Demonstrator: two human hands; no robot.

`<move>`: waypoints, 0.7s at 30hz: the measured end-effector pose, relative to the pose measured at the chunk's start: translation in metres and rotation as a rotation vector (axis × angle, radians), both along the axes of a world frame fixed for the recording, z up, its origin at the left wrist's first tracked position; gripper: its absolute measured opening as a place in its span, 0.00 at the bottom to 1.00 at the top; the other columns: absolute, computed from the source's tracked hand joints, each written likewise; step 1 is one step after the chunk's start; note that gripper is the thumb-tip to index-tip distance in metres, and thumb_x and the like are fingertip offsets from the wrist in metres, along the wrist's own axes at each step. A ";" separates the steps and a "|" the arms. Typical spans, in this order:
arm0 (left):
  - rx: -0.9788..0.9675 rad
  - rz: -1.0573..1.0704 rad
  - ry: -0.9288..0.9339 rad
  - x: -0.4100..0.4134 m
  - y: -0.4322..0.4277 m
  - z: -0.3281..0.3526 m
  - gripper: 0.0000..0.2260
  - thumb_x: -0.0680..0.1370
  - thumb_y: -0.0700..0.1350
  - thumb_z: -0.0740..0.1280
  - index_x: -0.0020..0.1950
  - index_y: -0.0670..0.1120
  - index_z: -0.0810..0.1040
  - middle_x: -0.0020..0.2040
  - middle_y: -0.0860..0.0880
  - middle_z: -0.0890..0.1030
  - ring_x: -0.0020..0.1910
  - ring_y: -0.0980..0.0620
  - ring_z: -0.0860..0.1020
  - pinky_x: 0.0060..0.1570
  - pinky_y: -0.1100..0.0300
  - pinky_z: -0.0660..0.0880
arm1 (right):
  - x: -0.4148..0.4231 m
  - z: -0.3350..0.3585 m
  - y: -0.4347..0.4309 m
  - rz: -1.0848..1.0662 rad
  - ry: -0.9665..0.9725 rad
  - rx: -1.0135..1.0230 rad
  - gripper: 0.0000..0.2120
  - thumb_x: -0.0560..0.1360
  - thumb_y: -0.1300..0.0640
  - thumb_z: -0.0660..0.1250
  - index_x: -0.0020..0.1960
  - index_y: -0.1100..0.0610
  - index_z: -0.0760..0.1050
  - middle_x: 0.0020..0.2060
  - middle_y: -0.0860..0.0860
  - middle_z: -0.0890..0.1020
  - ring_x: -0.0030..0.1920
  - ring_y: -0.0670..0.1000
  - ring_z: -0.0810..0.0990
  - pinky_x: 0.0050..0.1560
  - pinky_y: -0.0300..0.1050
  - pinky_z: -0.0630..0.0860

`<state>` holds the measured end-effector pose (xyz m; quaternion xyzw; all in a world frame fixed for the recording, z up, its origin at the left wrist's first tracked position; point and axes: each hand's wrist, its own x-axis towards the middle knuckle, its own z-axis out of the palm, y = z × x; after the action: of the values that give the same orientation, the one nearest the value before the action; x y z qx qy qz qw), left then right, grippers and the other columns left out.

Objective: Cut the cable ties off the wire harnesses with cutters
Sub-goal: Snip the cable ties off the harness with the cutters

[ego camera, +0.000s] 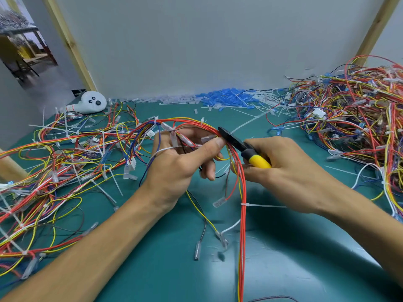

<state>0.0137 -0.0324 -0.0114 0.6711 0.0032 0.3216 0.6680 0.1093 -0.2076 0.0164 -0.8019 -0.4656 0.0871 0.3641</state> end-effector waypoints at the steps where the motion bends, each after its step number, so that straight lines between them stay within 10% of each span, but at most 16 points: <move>1: 0.000 -0.006 -0.005 0.000 0.000 0.000 0.07 0.73 0.42 0.76 0.40 0.40 0.82 0.34 0.42 0.81 0.22 0.45 0.74 0.27 0.60 0.71 | 0.000 0.000 -0.001 -0.002 0.005 0.001 0.16 0.70 0.47 0.66 0.38 0.58 0.66 0.29 0.50 0.66 0.32 0.50 0.61 0.33 0.53 0.61; 14: 0.009 -0.010 -0.015 -0.001 0.001 0.000 0.06 0.72 0.45 0.75 0.40 0.43 0.83 0.35 0.45 0.81 0.23 0.44 0.73 0.27 0.59 0.70 | 0.003 -0.004 -0.001 -0.001 -0.099 0.049 0.11 0.70 0.50 0.66 0.36 0.49 0.63 0.27 0.46 0.68 0.30 0.48 0.62 0.30 0.44 0.61; 21: 0.019 -0.006 -0.013 0.000 -0.001 -0.002 0.11 0.73 0.45 0.75 0.41 0.37 0.80 0.35 0.41 0.80 0.22 0.44 0.74 0.27 0.59 0.70 | 0.005 -0.004 -0.001 -0.006 -0.048 -0.003 0.14 0.63 0.57 0.67 0.38 0.59 0.62 0.28 0.53 0.65 0.31 0.54 0.60 0.33 0.62 0.62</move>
<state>0.0136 -0.0332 -0.0133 0.6754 -0.0061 0.3241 0.6624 0.1144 -0.2086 0.0125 -0.8058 -0.4718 0.0674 0.3516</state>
